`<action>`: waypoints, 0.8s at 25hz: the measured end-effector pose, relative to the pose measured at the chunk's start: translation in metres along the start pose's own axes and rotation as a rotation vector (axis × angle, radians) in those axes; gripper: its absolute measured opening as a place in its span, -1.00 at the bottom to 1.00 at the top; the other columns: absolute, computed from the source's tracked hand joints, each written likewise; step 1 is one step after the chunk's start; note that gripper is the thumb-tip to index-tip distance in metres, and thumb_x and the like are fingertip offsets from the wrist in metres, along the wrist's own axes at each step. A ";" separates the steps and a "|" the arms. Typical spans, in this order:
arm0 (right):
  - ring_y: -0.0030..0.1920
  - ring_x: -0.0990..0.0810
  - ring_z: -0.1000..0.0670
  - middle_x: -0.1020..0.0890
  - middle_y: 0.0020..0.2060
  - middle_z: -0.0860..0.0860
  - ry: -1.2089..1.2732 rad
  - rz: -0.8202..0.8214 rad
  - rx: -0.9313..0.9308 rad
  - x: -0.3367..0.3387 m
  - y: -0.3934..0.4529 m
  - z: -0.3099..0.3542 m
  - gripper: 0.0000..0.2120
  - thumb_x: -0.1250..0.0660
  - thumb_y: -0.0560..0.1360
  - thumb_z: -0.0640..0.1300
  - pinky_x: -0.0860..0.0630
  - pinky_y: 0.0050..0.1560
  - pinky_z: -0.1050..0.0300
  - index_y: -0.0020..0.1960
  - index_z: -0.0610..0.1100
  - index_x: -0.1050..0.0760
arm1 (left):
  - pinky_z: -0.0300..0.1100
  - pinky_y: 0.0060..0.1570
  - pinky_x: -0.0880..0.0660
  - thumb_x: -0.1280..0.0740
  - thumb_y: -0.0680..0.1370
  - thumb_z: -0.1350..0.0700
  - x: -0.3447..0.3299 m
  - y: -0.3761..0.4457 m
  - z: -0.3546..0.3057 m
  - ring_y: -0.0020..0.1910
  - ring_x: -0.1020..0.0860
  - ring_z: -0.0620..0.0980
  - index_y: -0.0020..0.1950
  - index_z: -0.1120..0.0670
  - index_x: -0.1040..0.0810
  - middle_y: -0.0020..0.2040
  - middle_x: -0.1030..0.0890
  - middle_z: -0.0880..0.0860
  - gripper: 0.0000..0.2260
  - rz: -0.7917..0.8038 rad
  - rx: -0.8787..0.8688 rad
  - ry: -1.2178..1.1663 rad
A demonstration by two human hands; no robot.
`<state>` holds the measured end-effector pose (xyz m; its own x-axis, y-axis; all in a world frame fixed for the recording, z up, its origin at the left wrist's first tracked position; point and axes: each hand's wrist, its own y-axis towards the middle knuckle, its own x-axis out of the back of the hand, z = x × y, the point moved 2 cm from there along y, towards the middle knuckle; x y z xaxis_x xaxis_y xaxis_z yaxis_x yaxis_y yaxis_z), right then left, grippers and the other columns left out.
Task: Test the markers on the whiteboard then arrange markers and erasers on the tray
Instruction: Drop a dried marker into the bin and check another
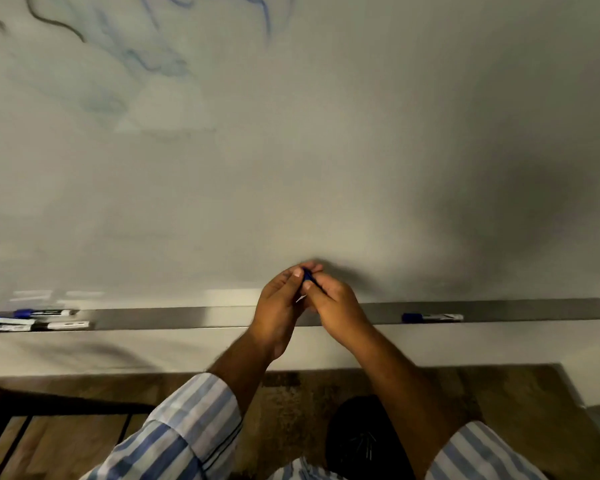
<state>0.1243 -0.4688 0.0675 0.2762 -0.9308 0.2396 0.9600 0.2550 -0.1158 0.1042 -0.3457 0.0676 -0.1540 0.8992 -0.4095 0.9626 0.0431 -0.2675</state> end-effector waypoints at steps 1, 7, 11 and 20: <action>0.06 -0.69 0.11 -0.71 0.04 0.07 -0.010 0.029 0.013 -0.004 -0.001 0.010 -0.78 -0.24 0.73 -0.06 -0.62 0.15 0.10 0.29 0.00 -0.61 | -0.05 0.27 -0.59 -0.19 0.75 0.12 0.005 -0.004 -0.008 0.30 -0.63 0.09 0.36 0.24 -0.60 0.32 -0.66 0.20 -0.69 0.017 -0.009 -0.030; -0.39 -0.47 0.21 -0.55 -0.38 0.23 0.118 0.150 0.071 -0.033 -0.015 0.071 -0.82 -0.20 0.76 -0.10 -0.37 -0.32 0.33 0.13 -0.03 -0.59 | -0.01 0.26 -0.59 -0.27 0.67 0.03 0.033 -0.026 -0.068 0.30 -0.63 0.11 0.36 0.23 -0.59 0.41 -0.62 0.18 -0.63 0.262 -0.101 -0.082; -0.47 -0.36 0.05 -0.58 -0.35 -0.17 0.382 0.179 0.074 -0.055 -0.021 0.126 -0.70 -0.33 0.67 -0.02 -0.24 -0.48 0.23 -0.09 -0.23 -0.61 | 0.29 -0.07 -0.54 -0.32 0.63 -0.07 0.050 -0.033 -0.128 -0.27 -0.51 0.38 0.22 0.16 -0.62 -0.14 -0.71 0.06 -0.67 0.441 -0.201 0.071; -0.47 -0.37 0.10 -0.43 -0.49 0.04 0.100 -0.048 0.276 -0.127 -0.024 0.199 -0.55 -0.20 0.75 0.03 -0.30 -0.40 0.27 -0.30 -0.06 -0.40 | -0.25 -0.39 -0.52 -0.26 0.65 -0.05 0.060 -0.068 -0.201 -0.01 -0.66 -0.03 -0.01 0.03 -0.54 -0.08 -0.66 0.04 -0.82 0.163 -0.356 -0.214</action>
<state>0.0755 -0.3043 0.2312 0.2372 -0.9612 0.1407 0.9521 0.2588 0.1630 0.0744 -0.2072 0.2361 -0.0008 0.7977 -0.6030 0.9891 0.0896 0.1172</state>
